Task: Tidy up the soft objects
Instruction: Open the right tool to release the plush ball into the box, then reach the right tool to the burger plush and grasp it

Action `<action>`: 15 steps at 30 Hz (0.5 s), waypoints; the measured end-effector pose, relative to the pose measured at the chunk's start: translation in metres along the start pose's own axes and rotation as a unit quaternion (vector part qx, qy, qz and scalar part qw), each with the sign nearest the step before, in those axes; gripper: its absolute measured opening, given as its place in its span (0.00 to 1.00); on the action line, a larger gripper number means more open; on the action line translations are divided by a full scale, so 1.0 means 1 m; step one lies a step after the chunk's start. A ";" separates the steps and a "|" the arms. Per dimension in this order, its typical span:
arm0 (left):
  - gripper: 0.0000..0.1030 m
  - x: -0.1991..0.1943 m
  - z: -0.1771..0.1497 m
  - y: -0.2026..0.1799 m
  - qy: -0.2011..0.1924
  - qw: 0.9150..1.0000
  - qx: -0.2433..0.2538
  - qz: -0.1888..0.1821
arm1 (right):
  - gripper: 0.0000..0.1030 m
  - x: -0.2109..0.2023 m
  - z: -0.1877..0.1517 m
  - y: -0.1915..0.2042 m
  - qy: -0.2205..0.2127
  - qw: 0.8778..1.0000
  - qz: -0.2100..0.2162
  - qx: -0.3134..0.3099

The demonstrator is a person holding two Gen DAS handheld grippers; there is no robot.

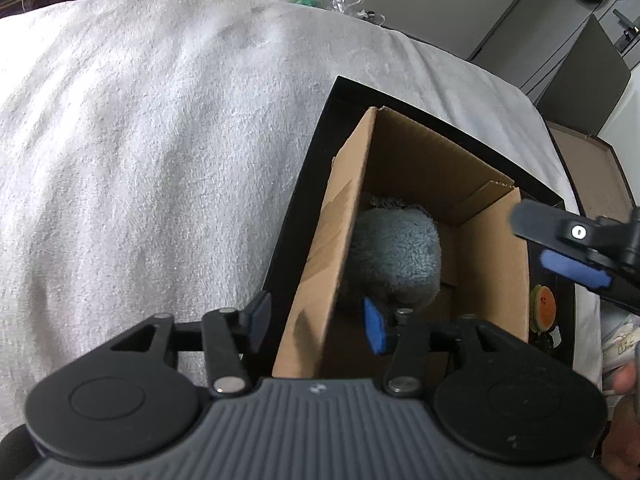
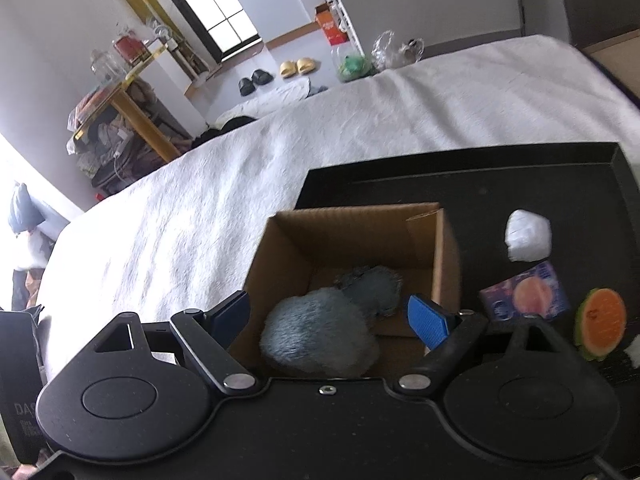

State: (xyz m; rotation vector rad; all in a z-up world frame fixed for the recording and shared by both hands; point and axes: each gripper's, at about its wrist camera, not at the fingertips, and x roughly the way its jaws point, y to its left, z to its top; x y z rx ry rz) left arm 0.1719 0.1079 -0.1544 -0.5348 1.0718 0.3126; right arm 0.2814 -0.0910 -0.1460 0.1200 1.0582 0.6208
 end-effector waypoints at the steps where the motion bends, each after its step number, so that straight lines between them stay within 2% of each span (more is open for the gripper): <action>1: 0.51 -0.001 0.000 -0.001 0.000 1.000 0.001 0.002 | 0.84 -0.003 0.000 -0.004 -0.004 1.000 -0.002 0.000; 3: 0.54 -0.002 -0.001 -0.004 0.000 1.000 0.003 0.007 | 0.84 -0.008 -0.001 -0.011 -0.011 1.000 -0.007 0.003; 8: 0.67 -0.003 -0.002 -0.013 -0.003 1.000 0.014 0.022 | 0.83 -0.021 -0.007 -0.032 -0.026 0.999 -0.017 0.010; 15: 0.70 -0.004 -0.002 -0.025 -0.010 0.999 0.023 0.040 | 0.83 -0.030 -0.016 -0.072 -0.034 0.998 -0.044 0.033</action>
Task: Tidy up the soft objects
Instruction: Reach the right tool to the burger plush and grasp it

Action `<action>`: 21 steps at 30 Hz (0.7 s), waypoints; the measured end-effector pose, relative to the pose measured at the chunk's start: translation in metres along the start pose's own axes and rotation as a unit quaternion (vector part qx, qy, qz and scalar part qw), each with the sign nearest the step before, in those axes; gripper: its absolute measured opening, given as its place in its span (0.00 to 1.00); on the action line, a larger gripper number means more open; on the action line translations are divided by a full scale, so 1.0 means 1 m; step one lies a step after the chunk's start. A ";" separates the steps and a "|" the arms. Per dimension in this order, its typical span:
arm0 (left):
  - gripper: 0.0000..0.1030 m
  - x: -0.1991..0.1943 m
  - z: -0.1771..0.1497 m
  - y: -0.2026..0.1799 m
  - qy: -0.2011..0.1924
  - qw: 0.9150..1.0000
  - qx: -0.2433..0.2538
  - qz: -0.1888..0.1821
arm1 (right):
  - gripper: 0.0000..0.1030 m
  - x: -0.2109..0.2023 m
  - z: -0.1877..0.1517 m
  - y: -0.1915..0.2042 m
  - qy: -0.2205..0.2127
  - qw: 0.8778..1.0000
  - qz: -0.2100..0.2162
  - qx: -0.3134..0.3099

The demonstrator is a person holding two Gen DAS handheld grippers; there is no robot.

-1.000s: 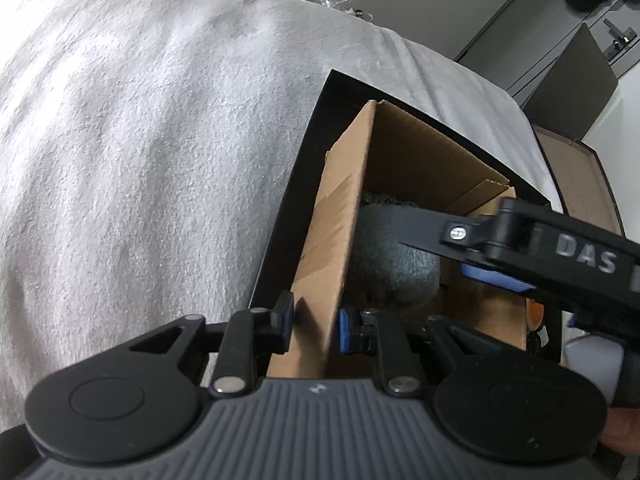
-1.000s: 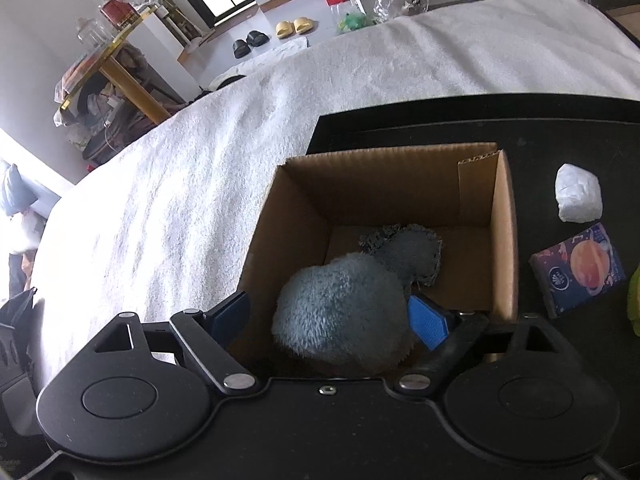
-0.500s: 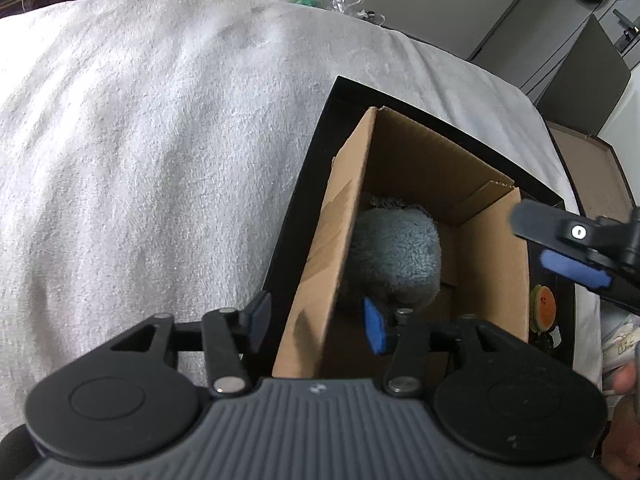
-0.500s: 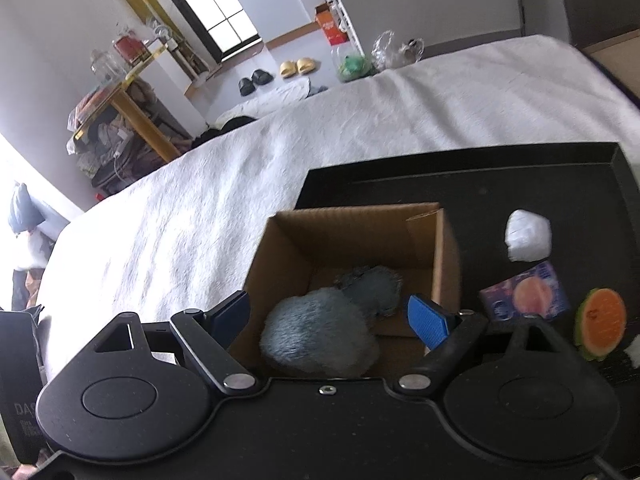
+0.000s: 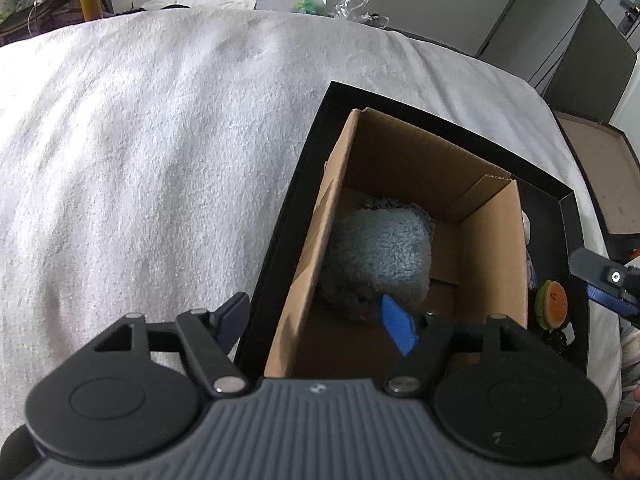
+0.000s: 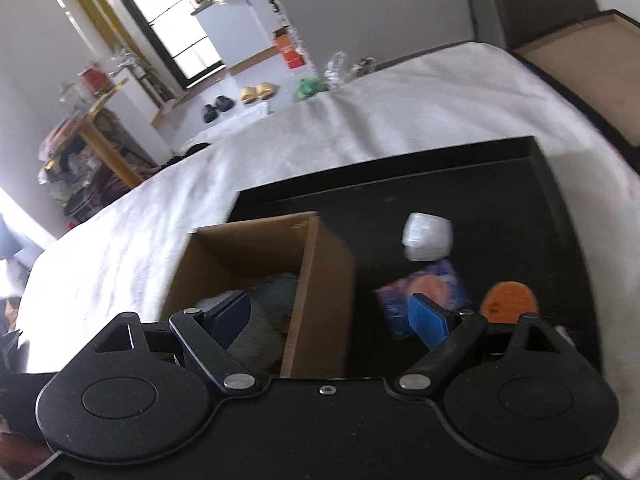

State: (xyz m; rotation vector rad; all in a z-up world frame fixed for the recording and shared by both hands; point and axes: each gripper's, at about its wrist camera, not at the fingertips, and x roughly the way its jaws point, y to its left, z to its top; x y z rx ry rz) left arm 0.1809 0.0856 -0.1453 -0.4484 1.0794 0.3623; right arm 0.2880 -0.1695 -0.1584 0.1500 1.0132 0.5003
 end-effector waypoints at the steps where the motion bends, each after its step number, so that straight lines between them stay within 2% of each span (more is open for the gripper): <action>1: 0.70 0.000 0.000 -0.002 -0.001 1.000 0.001 0.003 | 0.83 0.000 -0.001 -0.006 0.000 1.000 -0.003 0.004; 21: 0.71 0.013 0.001 -0.035 0.001 0.998 0.038 0.044 | 0.83 0.026 -0.016 -0.088 0.013 0.996 -0.071 0.046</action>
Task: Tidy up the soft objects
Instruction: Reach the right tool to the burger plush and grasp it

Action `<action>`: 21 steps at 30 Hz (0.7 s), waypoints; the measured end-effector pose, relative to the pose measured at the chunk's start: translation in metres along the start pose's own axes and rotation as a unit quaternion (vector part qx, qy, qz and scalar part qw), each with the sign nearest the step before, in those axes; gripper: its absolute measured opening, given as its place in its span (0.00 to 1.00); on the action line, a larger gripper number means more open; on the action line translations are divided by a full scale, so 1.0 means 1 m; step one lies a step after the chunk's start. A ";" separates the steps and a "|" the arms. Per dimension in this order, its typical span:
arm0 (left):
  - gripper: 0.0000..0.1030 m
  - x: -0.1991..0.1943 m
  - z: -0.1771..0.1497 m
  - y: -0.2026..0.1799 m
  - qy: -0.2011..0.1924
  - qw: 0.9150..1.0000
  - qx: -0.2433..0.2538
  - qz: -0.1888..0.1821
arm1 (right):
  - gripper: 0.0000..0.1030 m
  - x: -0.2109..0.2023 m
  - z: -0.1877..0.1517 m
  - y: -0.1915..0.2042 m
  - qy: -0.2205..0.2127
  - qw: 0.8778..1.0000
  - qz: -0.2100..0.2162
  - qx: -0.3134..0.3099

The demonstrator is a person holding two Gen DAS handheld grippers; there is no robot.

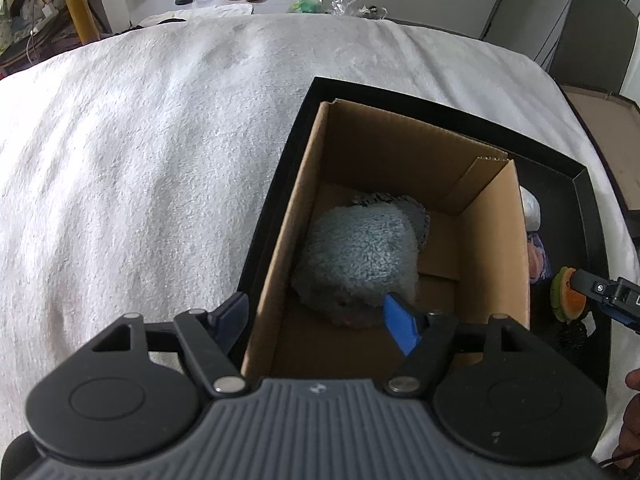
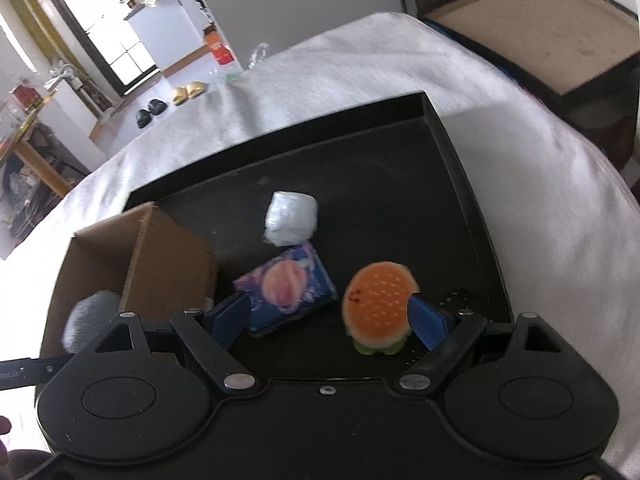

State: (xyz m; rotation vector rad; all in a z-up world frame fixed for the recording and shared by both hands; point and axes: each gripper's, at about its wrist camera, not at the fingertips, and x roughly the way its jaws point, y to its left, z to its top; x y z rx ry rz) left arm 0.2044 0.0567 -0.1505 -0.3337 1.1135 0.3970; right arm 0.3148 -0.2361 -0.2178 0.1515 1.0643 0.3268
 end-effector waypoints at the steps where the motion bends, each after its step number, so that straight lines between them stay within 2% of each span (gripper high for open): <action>1: 0.71 0.002 0.000 -0.002 0.001 1.000 0.002 0.001 | 0.83 0.003 0.000 -0.002 0.002 1.000 -0.002 0.003; 10: 0.75 0.009 0.003 -0.013 0.006 1.000 0.007 0.015 | 0.82 0.027 -0.003 -0.007 0.015 0.999 -0.027 -0.008; 12: 0.75 0.010 0.004 -0.014 0.007 1.000 0.007 0.018 | 0.76 0.032 -0.003 -0.007 0.020 0.999 -0.031 -0.013; 13: 0.75 0.011 0.004 -0.014 0.007 1.000 0.007 0.019 | 0.69 0.034 -0.004 -0.008 0.025 0.999 -0.031 -0.014; 16: 0.75 0.010 0.004 -0.015 0.007 1.000 0.009 0.021 | 0.42 0.038 -0.006 -0.013 0.039 0.999 -0.029 -0.004; 21: 0.75 0.009 0.004 -0.016 0.006 1.000 0.004 0.021 | 0.38 0.032 -0.007 -0.021 0.031 0.999 -0.029 0.014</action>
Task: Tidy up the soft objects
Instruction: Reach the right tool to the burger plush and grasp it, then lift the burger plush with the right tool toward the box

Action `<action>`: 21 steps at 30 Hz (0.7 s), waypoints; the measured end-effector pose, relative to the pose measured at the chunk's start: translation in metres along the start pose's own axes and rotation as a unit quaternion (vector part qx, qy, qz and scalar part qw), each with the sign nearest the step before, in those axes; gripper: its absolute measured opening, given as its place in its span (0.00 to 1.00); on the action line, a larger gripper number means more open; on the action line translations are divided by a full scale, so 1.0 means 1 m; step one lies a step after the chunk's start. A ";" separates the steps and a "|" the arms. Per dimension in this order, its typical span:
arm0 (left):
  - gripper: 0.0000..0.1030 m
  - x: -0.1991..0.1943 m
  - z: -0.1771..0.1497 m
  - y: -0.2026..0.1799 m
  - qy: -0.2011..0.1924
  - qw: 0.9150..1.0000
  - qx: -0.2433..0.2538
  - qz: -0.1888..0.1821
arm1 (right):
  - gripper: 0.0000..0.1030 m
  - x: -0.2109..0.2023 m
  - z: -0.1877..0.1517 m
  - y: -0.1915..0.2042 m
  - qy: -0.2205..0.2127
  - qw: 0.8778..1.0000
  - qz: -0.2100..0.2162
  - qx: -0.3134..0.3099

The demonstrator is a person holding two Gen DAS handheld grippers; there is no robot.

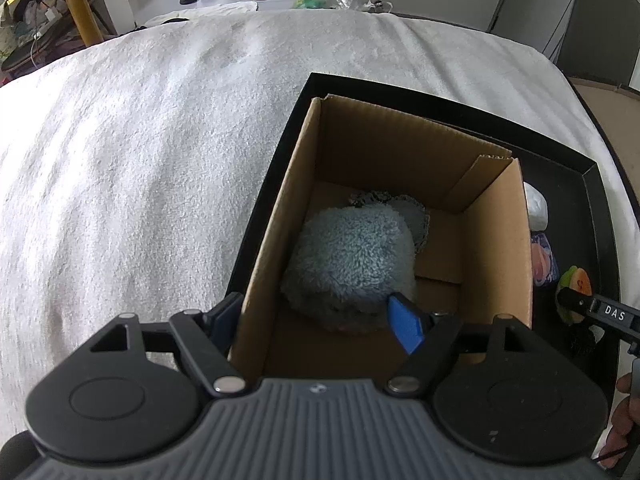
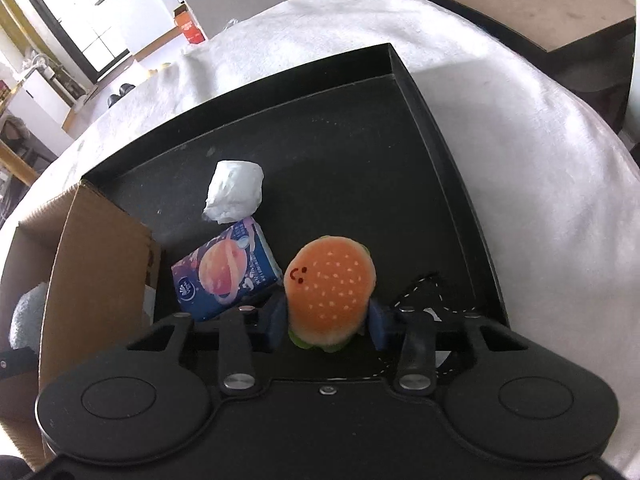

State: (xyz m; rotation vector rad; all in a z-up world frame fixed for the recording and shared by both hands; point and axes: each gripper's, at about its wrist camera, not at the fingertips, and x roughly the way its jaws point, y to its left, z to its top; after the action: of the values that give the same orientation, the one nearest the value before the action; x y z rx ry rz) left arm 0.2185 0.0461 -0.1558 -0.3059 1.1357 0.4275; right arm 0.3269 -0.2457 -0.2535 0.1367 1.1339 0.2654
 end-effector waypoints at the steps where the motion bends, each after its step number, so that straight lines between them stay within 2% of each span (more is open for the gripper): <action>1: 0.75 0.000 0.000 0.000 0.000 1.000 0.000 -0.001 | 0.38 -0.001 0.000 -0.001 0.001 1.000 0.002 0.002; 13: 0.75 -0.010 0.000 0.012 -0.007 1.000 -0.005 -0.010 | 0.36 -0.021 0.002 0.005 -0.019 0.999 0.025 0.009; 21: 0.75 -0.017 0.000 0.020 -0.013 1.000 -0.009 -0.019 | 0.36 -0.040 0.003 0.023 -0.033 0.999 0.036 -0.009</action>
State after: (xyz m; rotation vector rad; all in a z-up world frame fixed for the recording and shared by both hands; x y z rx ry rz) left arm 0.2031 0.0609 -0.1409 -0.3357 1.1002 0.4066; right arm 0.3106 -0.2343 -0.2116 0.1697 1.0612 0.3338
